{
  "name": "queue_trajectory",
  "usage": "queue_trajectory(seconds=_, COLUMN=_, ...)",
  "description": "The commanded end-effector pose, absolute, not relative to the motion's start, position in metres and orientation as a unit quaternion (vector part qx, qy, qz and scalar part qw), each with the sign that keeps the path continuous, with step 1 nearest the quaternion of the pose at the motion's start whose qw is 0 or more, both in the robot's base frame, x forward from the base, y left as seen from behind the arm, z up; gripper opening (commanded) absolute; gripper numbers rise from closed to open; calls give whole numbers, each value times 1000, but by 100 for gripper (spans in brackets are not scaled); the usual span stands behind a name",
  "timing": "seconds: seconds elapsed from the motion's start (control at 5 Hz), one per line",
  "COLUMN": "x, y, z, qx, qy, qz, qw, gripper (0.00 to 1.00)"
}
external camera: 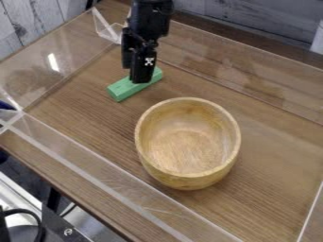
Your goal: Put the green block in the brown bowl
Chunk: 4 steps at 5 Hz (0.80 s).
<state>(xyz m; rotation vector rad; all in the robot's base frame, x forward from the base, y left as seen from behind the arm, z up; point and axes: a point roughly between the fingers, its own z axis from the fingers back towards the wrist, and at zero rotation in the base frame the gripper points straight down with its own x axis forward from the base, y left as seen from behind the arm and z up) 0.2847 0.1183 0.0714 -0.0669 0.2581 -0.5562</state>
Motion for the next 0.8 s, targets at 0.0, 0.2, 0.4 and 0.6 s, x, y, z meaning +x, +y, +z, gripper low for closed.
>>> queue_trajectory(seconds=0.0, x=294, y=129, z=79, qx=-10, qy=112, qz=-295, qw=949, gripper=100)
queue_trajectory(seconds=0.2, x=300, y=131, z=70, qx=-3, qy=119, qz=-319, qw=940, gripper=100)
queue_trajectory(seconds=0.4, x=299, y=132, z=63, qx=-14, qy=118, qz=-305, qw=945, gripper=100)
queue_trajectory(seconds=0.6, x=297, y=132, z=58, qx=-24, qy=114, qz=-292, qw=949, gripper=100)
